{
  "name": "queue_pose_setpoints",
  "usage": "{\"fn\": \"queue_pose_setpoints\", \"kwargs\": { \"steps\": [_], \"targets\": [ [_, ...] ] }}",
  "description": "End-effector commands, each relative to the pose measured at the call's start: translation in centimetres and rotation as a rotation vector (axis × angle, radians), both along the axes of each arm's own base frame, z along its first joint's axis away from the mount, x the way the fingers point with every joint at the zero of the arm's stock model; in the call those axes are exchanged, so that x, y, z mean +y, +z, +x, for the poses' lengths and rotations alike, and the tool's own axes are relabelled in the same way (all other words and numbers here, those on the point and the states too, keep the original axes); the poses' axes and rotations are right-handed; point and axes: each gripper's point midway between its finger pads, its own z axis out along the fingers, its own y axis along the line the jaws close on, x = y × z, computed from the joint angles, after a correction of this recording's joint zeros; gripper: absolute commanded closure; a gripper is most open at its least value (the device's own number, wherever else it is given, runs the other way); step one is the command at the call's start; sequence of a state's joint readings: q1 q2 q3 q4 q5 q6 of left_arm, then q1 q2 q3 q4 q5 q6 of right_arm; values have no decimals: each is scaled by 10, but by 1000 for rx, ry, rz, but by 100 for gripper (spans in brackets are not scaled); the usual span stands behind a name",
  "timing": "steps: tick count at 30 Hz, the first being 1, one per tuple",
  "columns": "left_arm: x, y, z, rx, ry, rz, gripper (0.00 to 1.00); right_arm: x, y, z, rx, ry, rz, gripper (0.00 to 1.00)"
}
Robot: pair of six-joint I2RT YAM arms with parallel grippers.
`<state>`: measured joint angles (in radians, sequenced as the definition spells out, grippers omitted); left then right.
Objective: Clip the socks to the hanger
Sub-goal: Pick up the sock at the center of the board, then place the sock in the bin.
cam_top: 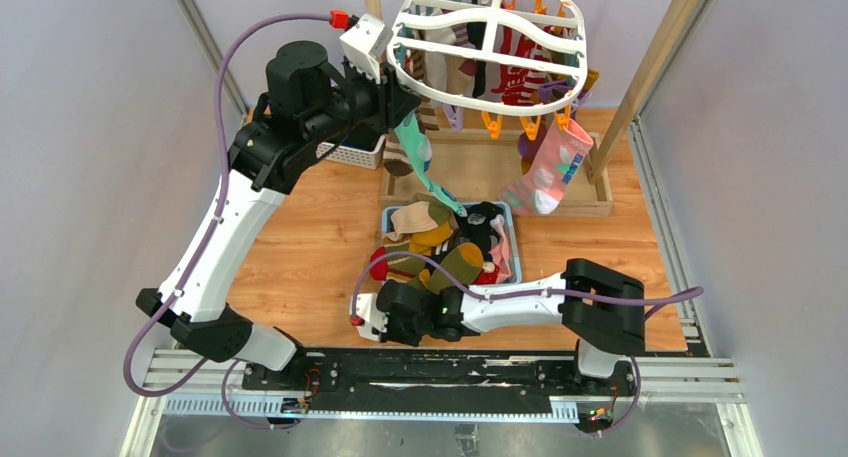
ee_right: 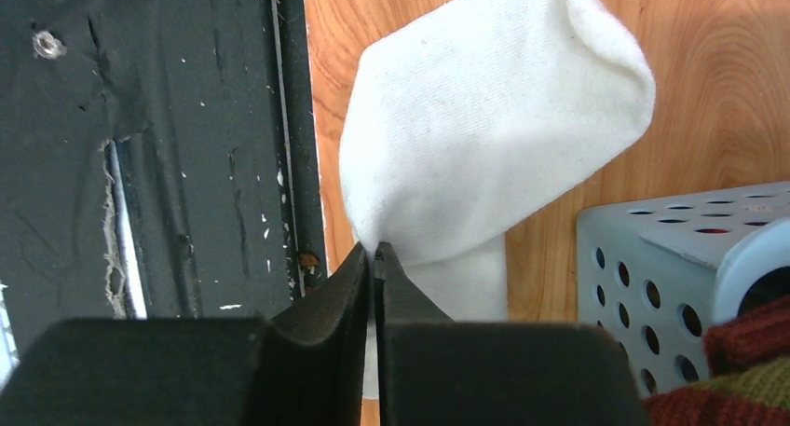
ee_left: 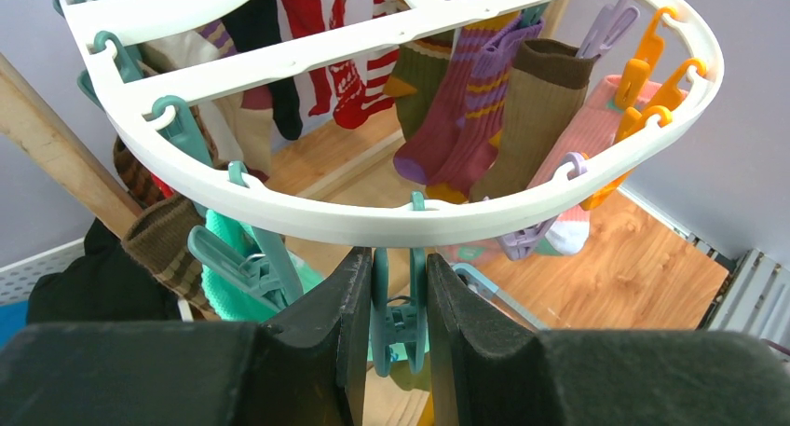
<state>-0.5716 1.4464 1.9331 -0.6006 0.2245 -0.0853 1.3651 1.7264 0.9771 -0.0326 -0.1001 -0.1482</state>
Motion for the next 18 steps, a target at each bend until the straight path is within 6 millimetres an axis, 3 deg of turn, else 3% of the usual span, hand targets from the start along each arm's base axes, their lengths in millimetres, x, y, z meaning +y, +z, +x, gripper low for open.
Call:
{"fn": "queue_pose_setpoints", "kwargs": {
  "steps": [1, 6, 11, 14, 18],
  "targets": [
    [9, 9, -13, -11, -7, 5, 91, 13, 35, 3, -6, -32, 95, 100],
    [9, 10, -12, -16, -3, 4, 91, 18, 114, 4, 29, -71, 291, 100],
    [11, 13, -12, -26, 5, 6, 91, 0, 178, 21, 64, -185, 495, 100],
    [11, 11, -13, -23, 2, 8, 91, -19, 196, 50, 108, -325, 604, 100],
    [10, 12, -13, -20, -1, 2, 91, -56, 184, 102, 53, -593, 657, 100]
  ]
}}
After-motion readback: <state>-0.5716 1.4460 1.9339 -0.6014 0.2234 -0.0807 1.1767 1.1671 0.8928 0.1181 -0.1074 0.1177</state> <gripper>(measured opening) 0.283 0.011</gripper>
